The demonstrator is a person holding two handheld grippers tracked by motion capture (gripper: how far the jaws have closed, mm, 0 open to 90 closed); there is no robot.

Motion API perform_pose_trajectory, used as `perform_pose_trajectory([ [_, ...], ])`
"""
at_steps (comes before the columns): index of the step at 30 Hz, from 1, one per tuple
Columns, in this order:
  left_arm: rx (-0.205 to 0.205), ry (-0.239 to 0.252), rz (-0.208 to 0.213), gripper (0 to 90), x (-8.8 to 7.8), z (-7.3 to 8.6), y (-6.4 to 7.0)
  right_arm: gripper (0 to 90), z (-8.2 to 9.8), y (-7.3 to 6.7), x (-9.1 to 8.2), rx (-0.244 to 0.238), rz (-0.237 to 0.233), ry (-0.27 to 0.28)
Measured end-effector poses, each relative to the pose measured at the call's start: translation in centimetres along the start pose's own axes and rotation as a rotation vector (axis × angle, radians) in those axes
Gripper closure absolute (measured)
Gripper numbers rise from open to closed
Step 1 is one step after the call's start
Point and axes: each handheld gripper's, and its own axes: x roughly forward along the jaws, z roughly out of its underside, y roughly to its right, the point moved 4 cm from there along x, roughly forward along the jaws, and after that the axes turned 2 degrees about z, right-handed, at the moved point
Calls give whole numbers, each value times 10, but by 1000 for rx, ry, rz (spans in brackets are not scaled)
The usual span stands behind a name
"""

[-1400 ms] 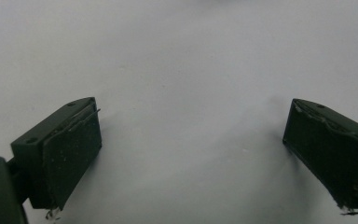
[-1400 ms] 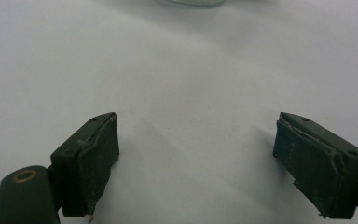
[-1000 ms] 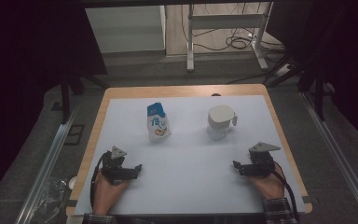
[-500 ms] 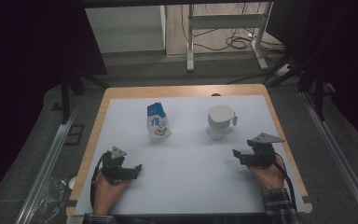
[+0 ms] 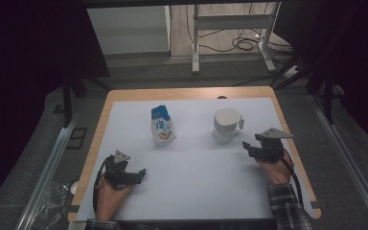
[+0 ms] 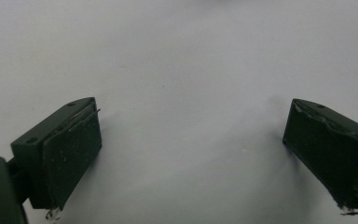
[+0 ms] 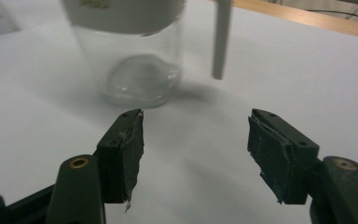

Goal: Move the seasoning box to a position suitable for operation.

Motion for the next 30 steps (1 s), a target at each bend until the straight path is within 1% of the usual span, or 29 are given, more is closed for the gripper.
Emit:
perform_pose_trajectory([
  [2, 0, 0, 0, 39, 0, 0, 0, 354, -2, 1, 1, 4, -2, 2],
  [3, 0, 0, 0, 39, 0, 0, 0, 351, -8, 3, 4, 6, 3, 22],
  [4, 0, 0, 0, 39, 0, 0, 0, 351, -9, 4, 4, 12, 7, 24],
  [5, 0, 0, 0, 39, 0, 0, 0, 351, -12, 6, 7, 28, 7, 12],
  [7, 1, 0, 0, 39, 0, 0, 0, 353, -13, 7, 9, 33, 3, 11],
  [8, 1, 1, 0, 39, 0, 0, 0, 365, -16, 9, 13, 34, 5, 21],
  [9, 1, 1, 0, 39, 0, 0, 0, 365, -16, 9, 13, 34, 5, 21],
  [10, 1, 1, 0, 39, 0, 0, 0, 390, -17, 11, 17, 43, 5, 7],
  [12, -1, 1, 1, 39, 0, 0, 0, 405, -17, 13, 19, 41, 8, 3],
  [14, 0, 1, 1, 39, 0, 0, 0, 452, -22, 15, 22, 26, 24, 11],
  [16, 0, 1, 1, 39, 0, 0, 0, 468, -23, 15, 23, 23, 22, 16],
  [17, 1, 0, 1, 39, 0, 0, 0, 486, -26, 16, 24, 21, 26, 30],
  [18, 1, 0, 1, 39, 0, 0, 0, 502, -28, 17, 27, 24, 32, 19],
  [21, 1, 0, 1, 39, 0, 0, 0, 515, -30, 16, 30, 18, 31, 16],
  [22, 1, 0, 0, 39, 0, 0, 0, 519, -31, 15, 32, 18, 26, 21],
  [23, 1, 0, 1, 39, 0, 0, 0, 529, -34, 11, 34, 16, 24, 37],
  [28, 2, 0, 1, 39, 0, 0, 0, 553, -37, 10, 42, 25, 43, 30],
  [30, 2, 0, 1, 39, 0, 0, 0, 561, -39, 10, 45, 37, 40, 31],
])
